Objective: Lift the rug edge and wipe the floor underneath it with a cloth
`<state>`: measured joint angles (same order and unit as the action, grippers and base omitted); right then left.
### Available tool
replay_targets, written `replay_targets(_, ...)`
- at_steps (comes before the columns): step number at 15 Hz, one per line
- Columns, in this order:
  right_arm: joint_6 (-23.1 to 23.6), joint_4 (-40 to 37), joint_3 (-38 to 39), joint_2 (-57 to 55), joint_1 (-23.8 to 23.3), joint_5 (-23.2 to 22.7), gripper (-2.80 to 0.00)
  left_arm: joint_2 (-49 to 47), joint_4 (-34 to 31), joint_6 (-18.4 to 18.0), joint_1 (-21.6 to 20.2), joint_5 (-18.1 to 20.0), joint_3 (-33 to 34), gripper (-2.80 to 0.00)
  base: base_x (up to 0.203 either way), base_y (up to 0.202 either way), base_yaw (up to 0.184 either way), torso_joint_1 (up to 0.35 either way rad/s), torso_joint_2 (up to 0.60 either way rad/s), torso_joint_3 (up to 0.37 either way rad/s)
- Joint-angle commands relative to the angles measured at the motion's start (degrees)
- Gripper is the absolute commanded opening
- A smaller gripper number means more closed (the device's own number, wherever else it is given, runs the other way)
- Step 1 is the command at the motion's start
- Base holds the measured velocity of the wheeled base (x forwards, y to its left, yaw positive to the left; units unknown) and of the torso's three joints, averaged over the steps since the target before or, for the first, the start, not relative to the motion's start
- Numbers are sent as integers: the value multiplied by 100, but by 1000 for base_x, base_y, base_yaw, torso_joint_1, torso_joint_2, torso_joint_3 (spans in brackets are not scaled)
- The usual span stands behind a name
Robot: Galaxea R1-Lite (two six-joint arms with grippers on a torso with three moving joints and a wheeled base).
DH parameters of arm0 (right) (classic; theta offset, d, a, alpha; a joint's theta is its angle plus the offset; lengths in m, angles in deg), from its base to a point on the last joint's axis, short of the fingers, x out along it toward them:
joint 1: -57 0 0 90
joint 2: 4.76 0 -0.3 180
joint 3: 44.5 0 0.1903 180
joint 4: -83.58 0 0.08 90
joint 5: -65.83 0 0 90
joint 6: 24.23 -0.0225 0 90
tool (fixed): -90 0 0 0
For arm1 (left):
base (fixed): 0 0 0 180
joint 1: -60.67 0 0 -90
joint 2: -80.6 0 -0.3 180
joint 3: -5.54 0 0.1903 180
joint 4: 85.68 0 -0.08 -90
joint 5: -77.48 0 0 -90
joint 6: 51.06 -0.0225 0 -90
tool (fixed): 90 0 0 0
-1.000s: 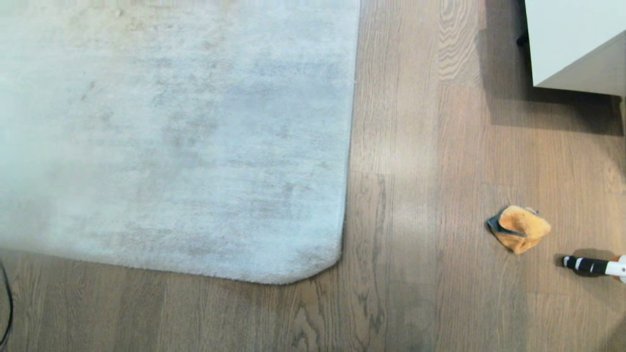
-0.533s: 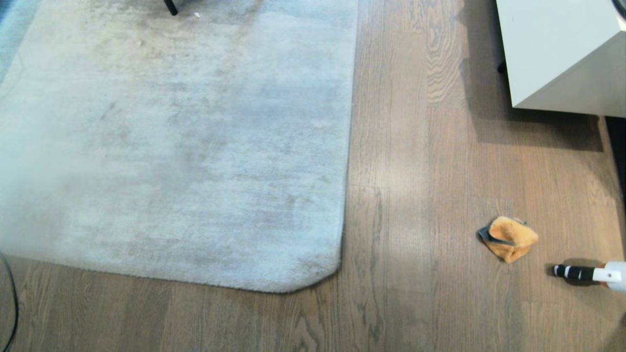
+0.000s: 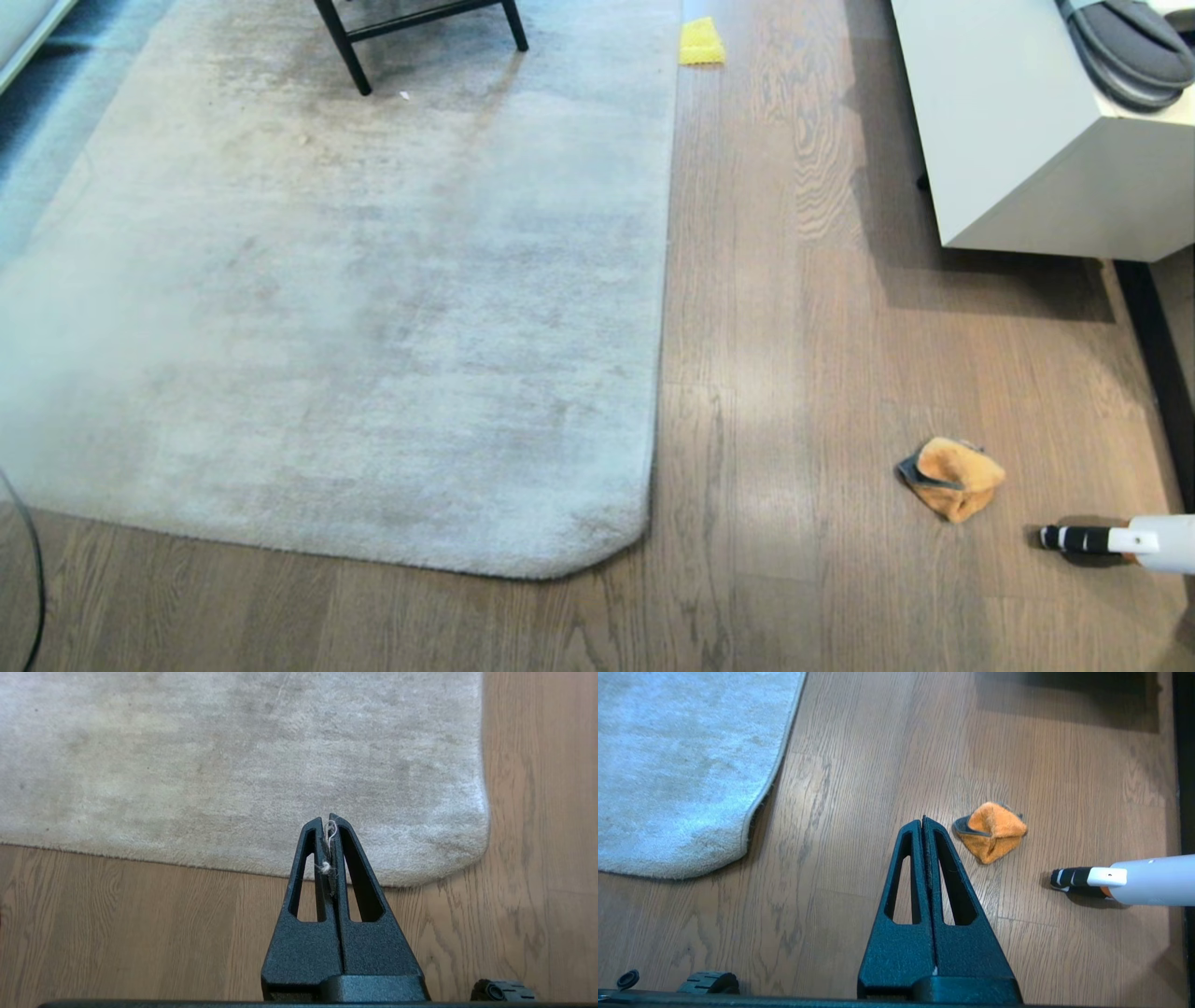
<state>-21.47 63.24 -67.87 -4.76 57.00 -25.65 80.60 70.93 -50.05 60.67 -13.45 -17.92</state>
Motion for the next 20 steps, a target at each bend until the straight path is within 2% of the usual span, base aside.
replay_targets(1,5,5,0,-9,0,-2,-280,0,2,4,0,-4,1,-280,0,0,0,-1,-1,204)
replay_targets(20,5,5,0,-3,-3,-2,-280,0,2,4,0,-4,1,-280,0,0,0,1,2,202)
